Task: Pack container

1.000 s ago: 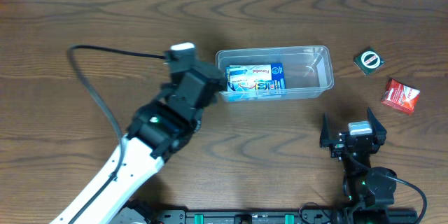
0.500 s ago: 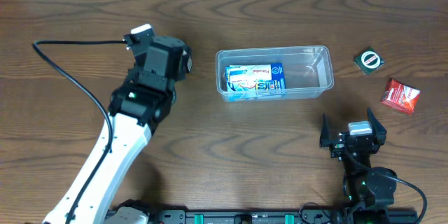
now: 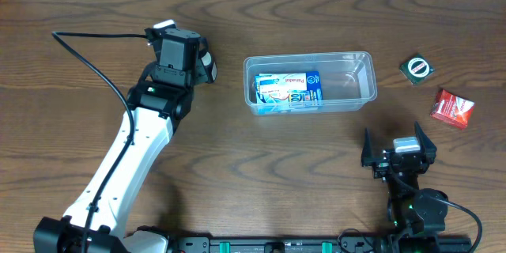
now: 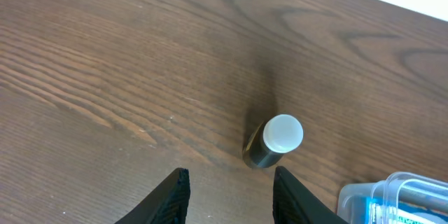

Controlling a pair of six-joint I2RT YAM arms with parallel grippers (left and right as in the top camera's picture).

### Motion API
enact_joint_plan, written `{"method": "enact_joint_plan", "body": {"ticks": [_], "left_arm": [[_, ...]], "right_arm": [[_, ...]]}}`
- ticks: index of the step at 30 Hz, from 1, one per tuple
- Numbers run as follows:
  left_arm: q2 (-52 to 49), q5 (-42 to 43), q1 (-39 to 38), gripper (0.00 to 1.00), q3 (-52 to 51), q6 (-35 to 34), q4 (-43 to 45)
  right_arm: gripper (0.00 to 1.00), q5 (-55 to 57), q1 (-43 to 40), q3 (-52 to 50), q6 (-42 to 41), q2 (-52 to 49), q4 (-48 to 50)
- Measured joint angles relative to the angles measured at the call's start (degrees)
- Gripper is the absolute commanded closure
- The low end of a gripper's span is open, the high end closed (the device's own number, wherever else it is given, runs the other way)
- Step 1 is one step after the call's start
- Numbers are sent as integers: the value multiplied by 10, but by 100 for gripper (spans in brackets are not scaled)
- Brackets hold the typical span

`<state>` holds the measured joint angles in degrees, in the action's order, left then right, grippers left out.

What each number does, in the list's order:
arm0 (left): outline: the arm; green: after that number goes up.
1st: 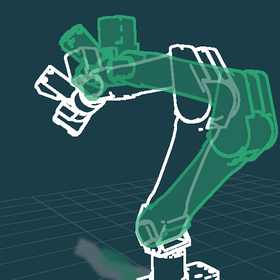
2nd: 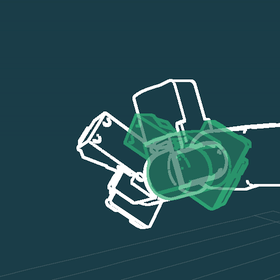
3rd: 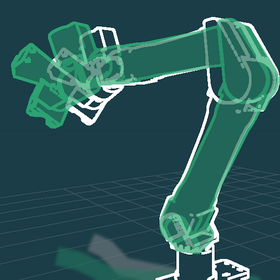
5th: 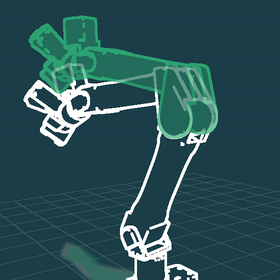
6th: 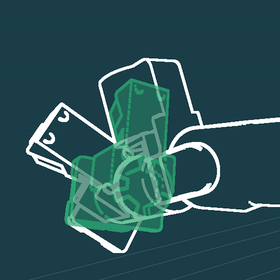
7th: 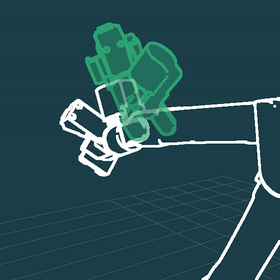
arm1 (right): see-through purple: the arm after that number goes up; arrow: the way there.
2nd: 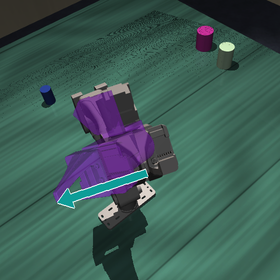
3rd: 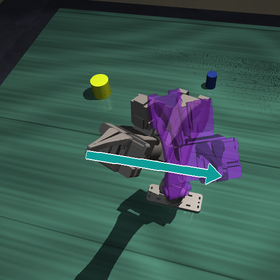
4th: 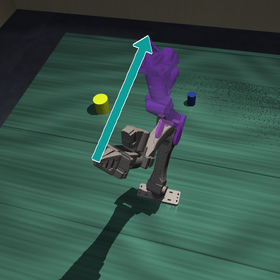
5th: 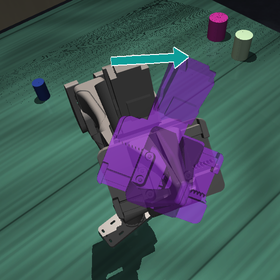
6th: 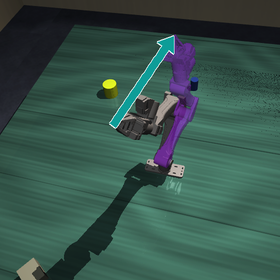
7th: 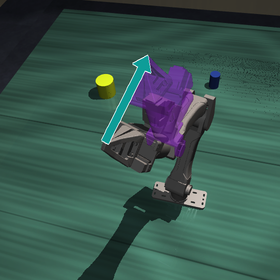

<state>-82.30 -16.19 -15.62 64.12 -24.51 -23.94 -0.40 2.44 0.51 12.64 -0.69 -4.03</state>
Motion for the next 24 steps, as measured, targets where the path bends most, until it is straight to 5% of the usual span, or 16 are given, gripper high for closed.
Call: {"method": "enact_joint_plan", "body": {"ticks": [11,17,24], "left_arm": [[0,34,0,60,0,8,31],[0,55,0,60,0,9,30],[0,64,0,67,0,13,36]], "right_arm": [[1,0,0,0,1,0,4],[1,-9,0,1,-13,1,111],[1,83,-6,107,-97,-72,1]]}}
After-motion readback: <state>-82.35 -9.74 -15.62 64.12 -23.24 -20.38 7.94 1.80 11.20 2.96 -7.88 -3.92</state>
